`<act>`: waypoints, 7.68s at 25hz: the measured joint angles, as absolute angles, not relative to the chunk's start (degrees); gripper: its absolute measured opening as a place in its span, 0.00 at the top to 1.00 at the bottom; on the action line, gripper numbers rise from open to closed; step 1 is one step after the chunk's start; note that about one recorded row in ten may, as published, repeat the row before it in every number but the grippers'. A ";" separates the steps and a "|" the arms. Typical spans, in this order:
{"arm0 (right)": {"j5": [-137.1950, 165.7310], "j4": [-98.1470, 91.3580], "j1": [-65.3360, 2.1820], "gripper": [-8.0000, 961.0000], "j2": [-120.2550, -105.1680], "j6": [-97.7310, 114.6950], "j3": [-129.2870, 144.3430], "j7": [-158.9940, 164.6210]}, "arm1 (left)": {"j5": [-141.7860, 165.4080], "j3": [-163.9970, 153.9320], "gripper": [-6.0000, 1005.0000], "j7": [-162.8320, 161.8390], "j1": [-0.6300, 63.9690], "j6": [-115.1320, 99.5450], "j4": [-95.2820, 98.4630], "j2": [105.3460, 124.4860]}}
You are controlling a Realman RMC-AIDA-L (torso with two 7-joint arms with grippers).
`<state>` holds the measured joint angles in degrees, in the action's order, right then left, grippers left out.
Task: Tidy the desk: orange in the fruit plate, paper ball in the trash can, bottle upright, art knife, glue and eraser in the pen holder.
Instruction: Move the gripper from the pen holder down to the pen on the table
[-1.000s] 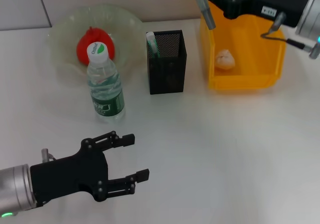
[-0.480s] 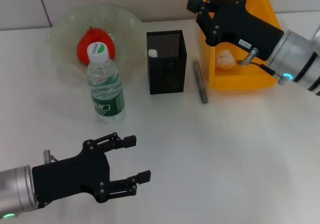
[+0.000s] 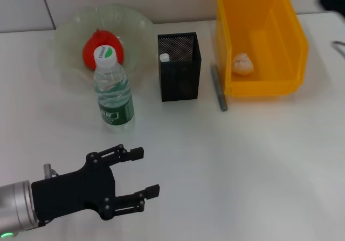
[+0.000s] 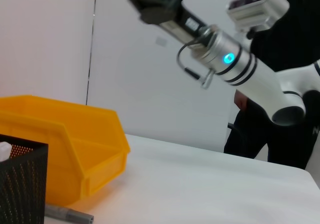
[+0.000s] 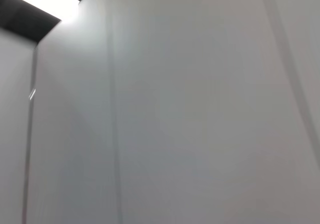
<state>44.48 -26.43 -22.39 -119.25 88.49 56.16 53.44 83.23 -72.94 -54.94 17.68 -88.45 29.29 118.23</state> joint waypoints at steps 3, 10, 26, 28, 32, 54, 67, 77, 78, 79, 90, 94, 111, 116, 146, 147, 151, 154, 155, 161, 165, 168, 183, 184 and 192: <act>44.24 -25.56 -20.28 0.99 -119.01 93.70 51.65 56.14 | 83.23 -72.95 0.20 -54.38 17.66 -88.45 29.16 118.23; 44.21 -22.53 -14.42 0.99 -119.04 104.98 48.29 56.44 | 82.87 -72.95 0.20 -52.82 17.49 -89.07 29.00 118.38; 62.07 -22.32 -6.59 0.99 -119.00 107.22 43.52 58.20 | 82.87 -72.95 0.20 -51.79 17.41 -87.92 28.96 118.40; 64.04 -24.02 -6.58 0.99 -119.10 106.66 43.63 59.33 | 82.87 -72.95 0.20 -51.79 17.41 -87.92 28.96 118.40; 72.52 -32.01 -8.34 0.99 -119.68 101.75 44.28 65.21 | 82.87 -72.95 0.20 -51.79 17.51 -87.89 28.19 118.46; 130.60 -84.21 -30.68 0.98 -119.24 86.07 71.01 137.87 | 82.61 -69.16 0.20 -52.39 17.21 -86.91 26.81 118.39; 155.62 -83.59 -44.01 0.92 -119.74 99.98 82.60 168.72 | 83.10 -69.77 0.20 -51.84 16.78 -87.03 26.80 118.32; 153.82 -78.58 -42.41 0.53 -119.99 96.28 79.59 169.42 | 84.10 -69.95 0.20 -51.33 17.25 -87.31 27.24 118.21; 153.92 -78.64 -42.24 0.50 -119.99 96.14 79.59 169.44 | 84.11 -69.87 0.20 -51.33 17.25 -87.31 27.24 118.21; 154.01 -78.81 -41.94 0.47 -119.97 95.96 79.58 169.45 | 84.12 -69.72 0.20 -51.32 17.26 -87.35 27.25 118.21; 153.08 -86.54 -37.36 0.42 -119.72 94.66 78.49 169.03 | 83.91 -69.34 0.20 -51.32 17.30 -87.50 27.03 118.23; 152.05 -88.78 -35.19 0.42 -119.78 94.61 76.88 168.43 | 83.79 -69.34 0.20 -51.34 17.17 -87.56 27.22 118.19; 139.58 -95.36 -26.13 0.42 -119.88 93.12 67.43 160.95 | 83.49 -69.08 0.20 -51.93 17.41 -87.67 27.43 118.21; 138.55 -95.41 -25.22 0.42 -119.89 93.09 66.43 159.23 | 83.49 -68.70 0.20 -52.31 17.40 -87.71 27.28 118.25; 137.72 -95.49 -24.78 0.43 -119.88 93.82 67.97 156.71 | 83.40 -68.29 0.20 -53.44 16.87 -87.45 26.89 118.32; 137.72 -95.52 -24.78 0.43 -119.88 93.94 67.97 156.76 | 83.40 -68.29 0.20 -53.44 16.87 -87.50 26.89 118.31; 137.72 -95.66 -24.78 0.43 -119.89 94.46 67.96 156.96 | 83.40 -68.29 0.20 -53.44 16.87 -87.66 26.89 118.30; 137.72 -95.69 -24.78 0.43 -119.88 94.47 67.94 157.02 | 83.40 -68.29 0.20 -53.44 16.87 -87.69 26.89 118.35; 137.72 -95.70 -24.78 0.43 -119.88 94.48 67.94 157.03 | 83.41 -68.29 0.20 -53.44 16.87 -87.70 26.89 118.36; 138.18 -96.38 -24.67 0.43 -119.88 94.02 68.57 157.09 | 83.41 -68.29 0.20 -53.44 16.85 -87.72 26.89 118.39; 138.27 -97.49 -24.39 0.43 -119.88 93.73 69.80 156.85 | 83.41 -68.29 0.20 -53.44 16.80 -87.72 26.89 118.39; 138.34 -97.78 -24.37 0.43 -119.88 93.44 70.46 156.71 | 83.41 -68.29 0.20 -53.44 16.75 -87.72 26.89 118.39; 138.35 -99.94 -23.33 0.43 -119.88 91.33 72.77 155.54 | 83.45 -68.12 0.20 -54.54 16.70 -88.48 27.36 118.29; 138.35 -100.08 -23.11 0.43 -119.88 91.18 73.20 155.52 | 83.46 -68.10 0.20 -54.57 16.70 -88.63 27.38 118.30; 138.34 -100.20 -22.11 0.43 -119.88 90.79 73.74 155.11 | 83.43 -67.83 0.20 -54.64 16.70 -89.14 27.42 118.30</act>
